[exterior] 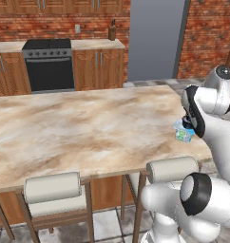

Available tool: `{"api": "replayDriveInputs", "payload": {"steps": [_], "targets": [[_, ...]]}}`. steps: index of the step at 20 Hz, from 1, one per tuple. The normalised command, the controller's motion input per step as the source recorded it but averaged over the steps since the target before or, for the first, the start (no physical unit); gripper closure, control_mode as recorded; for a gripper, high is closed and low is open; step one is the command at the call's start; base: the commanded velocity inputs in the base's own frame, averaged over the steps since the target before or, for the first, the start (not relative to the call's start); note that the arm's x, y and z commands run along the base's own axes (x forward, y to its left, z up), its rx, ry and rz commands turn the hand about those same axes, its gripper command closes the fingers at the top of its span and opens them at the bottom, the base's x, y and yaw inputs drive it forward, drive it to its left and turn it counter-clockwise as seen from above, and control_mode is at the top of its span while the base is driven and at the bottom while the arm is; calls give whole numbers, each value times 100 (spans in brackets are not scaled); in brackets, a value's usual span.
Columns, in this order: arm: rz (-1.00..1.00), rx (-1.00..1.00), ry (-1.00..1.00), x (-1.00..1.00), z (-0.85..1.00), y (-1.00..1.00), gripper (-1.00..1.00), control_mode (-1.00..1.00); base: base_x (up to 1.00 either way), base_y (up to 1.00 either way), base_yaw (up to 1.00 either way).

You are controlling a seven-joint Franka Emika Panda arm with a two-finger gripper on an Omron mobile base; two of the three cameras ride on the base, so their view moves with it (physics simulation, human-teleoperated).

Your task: Stack the yogurt containers by placing the smaller containers on top of the larger containers.

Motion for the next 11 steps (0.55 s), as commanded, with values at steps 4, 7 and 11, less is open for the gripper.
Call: {"api": "replayDriveInputs", "payload": {"steps": [4,7,11], "targets": [[-1,-6,-18,-50,25,26,-100,-100,0,0,0],[0,-1,-15,-48,34,7,-100,-100,0,0,0],[0,0,-15,-44,38,1,-100,-100,0,0,0]]}}
